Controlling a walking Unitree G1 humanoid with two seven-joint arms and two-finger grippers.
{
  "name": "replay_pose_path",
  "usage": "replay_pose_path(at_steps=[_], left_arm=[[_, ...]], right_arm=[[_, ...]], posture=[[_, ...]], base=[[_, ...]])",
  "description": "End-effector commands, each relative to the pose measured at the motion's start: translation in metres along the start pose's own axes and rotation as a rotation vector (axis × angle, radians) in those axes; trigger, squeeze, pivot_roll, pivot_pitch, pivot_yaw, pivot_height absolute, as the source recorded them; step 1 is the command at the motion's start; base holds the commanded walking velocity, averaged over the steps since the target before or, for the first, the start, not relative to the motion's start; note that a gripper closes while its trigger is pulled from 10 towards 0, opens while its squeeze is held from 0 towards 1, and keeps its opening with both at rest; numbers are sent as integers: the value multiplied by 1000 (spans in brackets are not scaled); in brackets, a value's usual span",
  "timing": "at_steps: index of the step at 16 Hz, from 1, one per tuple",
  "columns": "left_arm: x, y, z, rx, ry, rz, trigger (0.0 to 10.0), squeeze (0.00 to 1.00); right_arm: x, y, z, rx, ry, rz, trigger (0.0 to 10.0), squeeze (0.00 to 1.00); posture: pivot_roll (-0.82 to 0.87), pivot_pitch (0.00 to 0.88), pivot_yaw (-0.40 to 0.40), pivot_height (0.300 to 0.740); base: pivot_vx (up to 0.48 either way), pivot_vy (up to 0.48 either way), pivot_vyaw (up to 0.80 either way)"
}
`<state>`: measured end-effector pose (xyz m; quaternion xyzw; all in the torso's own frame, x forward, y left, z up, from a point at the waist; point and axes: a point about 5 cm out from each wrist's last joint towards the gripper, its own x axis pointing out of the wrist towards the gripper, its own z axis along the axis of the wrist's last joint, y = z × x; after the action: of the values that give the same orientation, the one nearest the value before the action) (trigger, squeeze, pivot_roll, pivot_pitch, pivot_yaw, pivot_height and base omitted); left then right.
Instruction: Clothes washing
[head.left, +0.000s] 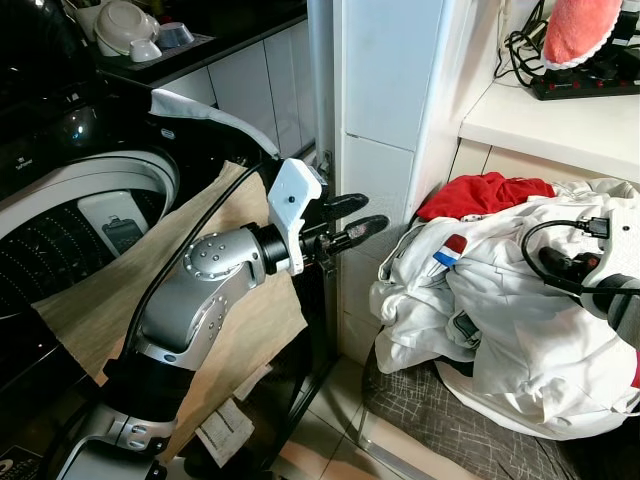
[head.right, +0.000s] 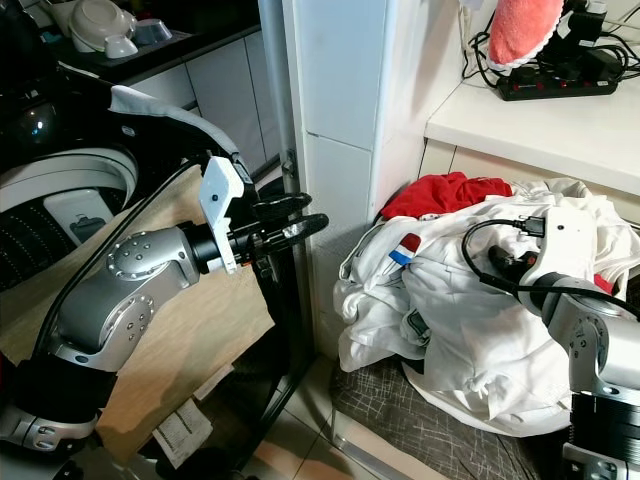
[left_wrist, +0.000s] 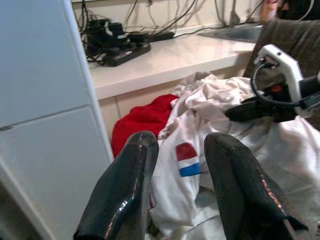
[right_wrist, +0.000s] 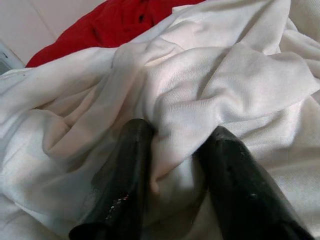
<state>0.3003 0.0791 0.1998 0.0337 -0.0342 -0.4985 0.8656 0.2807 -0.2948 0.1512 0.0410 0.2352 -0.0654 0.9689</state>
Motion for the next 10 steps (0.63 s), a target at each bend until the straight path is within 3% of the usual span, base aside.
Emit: replay_pose_path(at_steps=[1, 6, 10], left_arm=[[-3, 7, 0, 14, 11, 48, 10000, 0], [-1, 22, -4, 61, 60, 230, 10000, 0], [0, 28, -1, 15, 47, 276, 10000, 0]], right_arm=[[-1, 4, 9, 9, -43, 26, 0, 0], [-8, 2, 22, 28, -116, 23, 0, 0], [-22, 3, 44, 31, -206, 18, 0, 0]], posture=[[-70, 0, 82, 740], [-70, 0, 85, 740], [-72, 0, 87, 740]], base=[[0, 0, 0], [0, 0, 0], [0, 0, 0]])
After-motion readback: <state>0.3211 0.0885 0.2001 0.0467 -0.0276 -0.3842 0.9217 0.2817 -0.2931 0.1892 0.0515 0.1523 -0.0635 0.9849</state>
